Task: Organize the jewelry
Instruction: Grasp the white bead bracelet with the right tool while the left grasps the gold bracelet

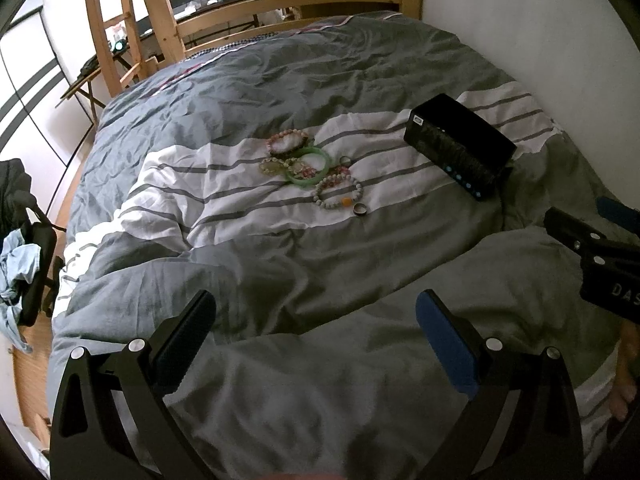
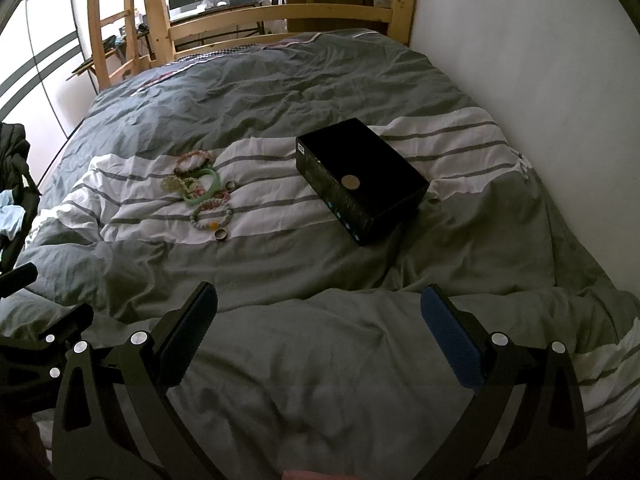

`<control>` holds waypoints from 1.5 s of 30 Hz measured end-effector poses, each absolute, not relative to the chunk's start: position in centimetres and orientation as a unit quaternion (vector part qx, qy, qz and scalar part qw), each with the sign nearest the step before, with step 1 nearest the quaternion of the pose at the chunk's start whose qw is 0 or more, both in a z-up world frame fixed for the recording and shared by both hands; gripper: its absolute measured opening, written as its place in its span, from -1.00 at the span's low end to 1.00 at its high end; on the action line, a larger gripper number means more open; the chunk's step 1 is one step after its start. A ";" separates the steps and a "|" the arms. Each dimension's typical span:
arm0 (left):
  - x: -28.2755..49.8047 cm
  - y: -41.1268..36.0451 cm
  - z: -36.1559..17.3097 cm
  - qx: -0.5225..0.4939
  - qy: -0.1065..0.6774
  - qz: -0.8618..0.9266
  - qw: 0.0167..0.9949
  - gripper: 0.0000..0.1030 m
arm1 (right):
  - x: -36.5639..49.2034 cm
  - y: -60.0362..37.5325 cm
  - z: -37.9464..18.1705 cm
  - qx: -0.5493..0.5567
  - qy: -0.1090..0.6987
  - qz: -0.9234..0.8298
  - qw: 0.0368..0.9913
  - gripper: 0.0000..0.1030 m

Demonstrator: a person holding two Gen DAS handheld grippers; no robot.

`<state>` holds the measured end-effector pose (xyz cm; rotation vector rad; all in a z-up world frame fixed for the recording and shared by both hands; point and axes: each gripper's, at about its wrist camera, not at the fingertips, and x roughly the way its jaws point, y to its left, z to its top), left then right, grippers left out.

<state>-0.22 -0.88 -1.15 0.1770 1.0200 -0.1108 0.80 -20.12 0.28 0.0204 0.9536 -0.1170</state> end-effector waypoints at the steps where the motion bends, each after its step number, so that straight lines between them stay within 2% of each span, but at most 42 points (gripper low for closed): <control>1: -0.2 -0.9 -1.3 0.084 0.487 -0.053 0.868 0.91 | 0.9 -20.2 0.1 0.010 0.459 -0.056 0.887 0.95; 7: 1.5 0.2 -1.6 0.076 0.486 -0.052 0.869 0.91 | 1.6 -20.5 -0.6 0.014 0.462 -0.047 0.885 0.95; 14: 6.2 2.3 -3.1 0.055 0.496 -0.042 0.866 0.91 | 3.8 -20.1 -2.1 0.026 0.466 -0.005 0.884 0.95; 21: 12.4 3.3 -5.1 0.053 0.514 -0.068 0.854 0.91 | 8.4 -17.2 -3.6 -0.007 0.451 0.054 0.891 0.95; 30: 20.0 4.5 -10.5 0.025 0.523 -0.093 0.847 0.91 | 16.3 -12.0 -10.0 -0.040 0.483 0.129 0.865 0.95; 36: 25.2 4.3 -15.2 0.071 0.533 -0.067 0.840 0.90 | 20.7 -9.8 -15.4 -0.047 0.513 0.129 0.848 0.95; 42: 27.1 7.2 -19.1 -0.027 0.534 -0.106 0.839 0.89 | 21.7 -9.0 -19.1 -0.052 0.522 0.146 0.839 0.95; 44: 27.2 7.4 -19.0 -0.035 0.534 -0.107 0.838 0.84 | 22.3 -9.2 -19.8 -0.044 0.535 0.145 0.831 0.95; 45: 27.2 7.3 -18.9 -0.028 0.532 -0.105 0.840 0.68 | 22.4 -9.5 -20.1 -0.038 0.536 0.147 0.831 0.95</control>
